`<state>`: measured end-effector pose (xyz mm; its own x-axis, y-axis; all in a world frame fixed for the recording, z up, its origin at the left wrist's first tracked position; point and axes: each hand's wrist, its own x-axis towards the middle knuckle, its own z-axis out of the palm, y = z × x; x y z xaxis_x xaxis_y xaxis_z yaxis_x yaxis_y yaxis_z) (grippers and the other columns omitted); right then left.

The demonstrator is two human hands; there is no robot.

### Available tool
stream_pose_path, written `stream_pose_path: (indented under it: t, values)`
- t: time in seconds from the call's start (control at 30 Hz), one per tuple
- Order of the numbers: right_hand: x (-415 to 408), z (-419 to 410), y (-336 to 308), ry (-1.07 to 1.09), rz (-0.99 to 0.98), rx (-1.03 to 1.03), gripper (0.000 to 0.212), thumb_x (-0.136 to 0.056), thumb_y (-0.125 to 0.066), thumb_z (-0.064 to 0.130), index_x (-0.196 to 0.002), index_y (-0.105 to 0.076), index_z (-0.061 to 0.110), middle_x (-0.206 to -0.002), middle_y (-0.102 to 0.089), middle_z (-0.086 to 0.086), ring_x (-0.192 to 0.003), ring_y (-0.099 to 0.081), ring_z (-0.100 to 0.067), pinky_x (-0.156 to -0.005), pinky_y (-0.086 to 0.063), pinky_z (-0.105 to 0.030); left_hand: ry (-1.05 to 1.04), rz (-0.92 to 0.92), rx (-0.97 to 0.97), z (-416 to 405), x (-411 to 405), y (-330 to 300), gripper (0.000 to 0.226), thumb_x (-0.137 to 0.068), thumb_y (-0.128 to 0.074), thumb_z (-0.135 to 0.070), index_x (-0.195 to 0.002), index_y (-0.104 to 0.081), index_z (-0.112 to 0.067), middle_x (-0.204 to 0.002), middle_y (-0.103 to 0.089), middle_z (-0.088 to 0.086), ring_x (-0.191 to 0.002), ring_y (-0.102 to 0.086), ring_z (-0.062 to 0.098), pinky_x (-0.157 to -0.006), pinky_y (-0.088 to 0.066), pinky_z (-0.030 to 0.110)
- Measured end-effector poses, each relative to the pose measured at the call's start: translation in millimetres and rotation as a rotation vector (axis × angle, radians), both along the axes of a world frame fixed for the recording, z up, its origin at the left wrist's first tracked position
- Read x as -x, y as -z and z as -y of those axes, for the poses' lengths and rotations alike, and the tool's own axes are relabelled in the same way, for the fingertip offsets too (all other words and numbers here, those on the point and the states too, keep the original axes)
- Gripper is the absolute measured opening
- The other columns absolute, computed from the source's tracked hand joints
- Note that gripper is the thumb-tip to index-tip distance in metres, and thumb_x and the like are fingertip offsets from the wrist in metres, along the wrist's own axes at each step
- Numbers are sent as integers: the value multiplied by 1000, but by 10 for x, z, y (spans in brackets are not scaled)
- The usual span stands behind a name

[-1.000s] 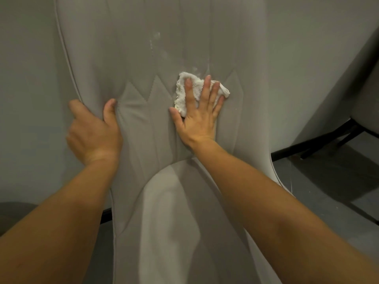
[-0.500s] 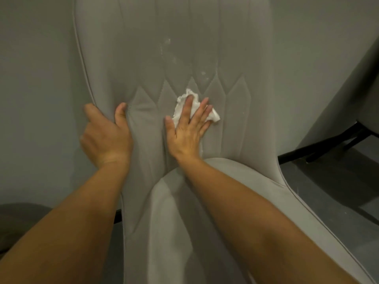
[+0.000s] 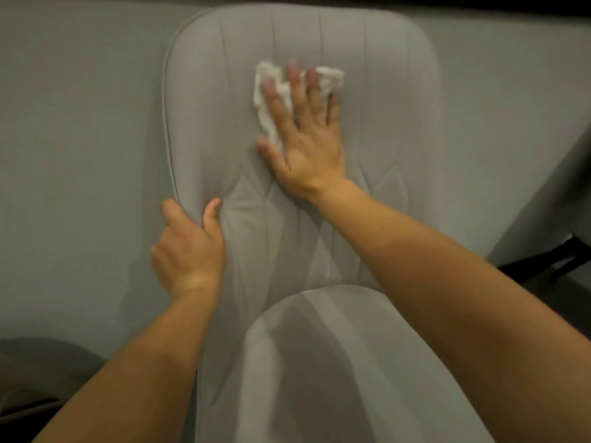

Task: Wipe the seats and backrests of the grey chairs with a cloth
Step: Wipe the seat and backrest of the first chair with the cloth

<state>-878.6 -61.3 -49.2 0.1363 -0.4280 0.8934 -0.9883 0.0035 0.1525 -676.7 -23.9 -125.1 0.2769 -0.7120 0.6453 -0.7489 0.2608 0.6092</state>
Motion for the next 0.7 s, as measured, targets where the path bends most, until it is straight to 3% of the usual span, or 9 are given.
stream_pose_path:
  t: [0.1,0.2,0.27,0.37,0.47,0.6,0.7]
  values:
    - [16,-140,474,-133,-294,-129,70,-98,-39,62,-156,-32,24,-163,-26,-13,-152,-16,-34,-122,-5,-52,1,9,-24,4,3,-18,54,-93,-48,-54,-100,-43,-1,-79,-59,36,-66,-57,52,-55,-29,42]
    - [204,-430,927,-108,-402,-223,67,-98,-38,63,-155,-34,27,-163,-27,-8,-152,-18,-29,-123,-9,-50,-1,-6,-46,-32,6,-37,53,-93,-47,-54,-100,-42,-3,-81,-60,36,-68,-57,53,-55,-29,42]
    - [387,-503,915,-37,-348,-224,66,-98,-41,62,-154,-35,29,-162,-28,-7,-151,-20,-30,-122,-11,-52,9,-11,-52,-29,8,-37,53,-93,-47,-55,-100,-43,-3,-82,-60,37,-69,-57,53,-56,-30,43]
    - [387,-371,467,92,-95,-177,71,-97,-45,59,-157,-27,26,-164,-21,-13,-151,-16,-37,-120,-3,-55,10,-13,-57,-27,9,-43,54,-93,-44,-56,-100,-42,-3,-83,-60,36,-70,-57,53,-56,-29,43]
    - [205,-104,-206,134,120,-97,77,-97,-28,66,-158,-21,21,-165,-14,-17,-152,-9,-38,-120,0,-58,4,2,-38,-20,-6,-37,55,-93,-43,-56,-103,-43,-1,-83,-60,37,-70,-57,53,-56,-29,43]
    - [-16,62,-501,150,112,-11,76,-98,-31,64,-156,-30,15,-162,-23,-19,-150,-16,-39,-121,-6,-59,0,-12,-16,-6,-9,-16,54,-94,-43,-56,-102,-42,-2,-82,-59,37,-69,-56,54,-56,-28,43]
    - [-123,-75,-48,74,99,-90,78,-96,-38,62,-156,-30,14,-163,-22,-18,-151,-14,-37,-121,-6,-58,9,-6,-26,-10,-16,-10,53,-93,-43,-55,-100,-41,-3,-81,-59,37,-68,-56,54,-55,-28,43]
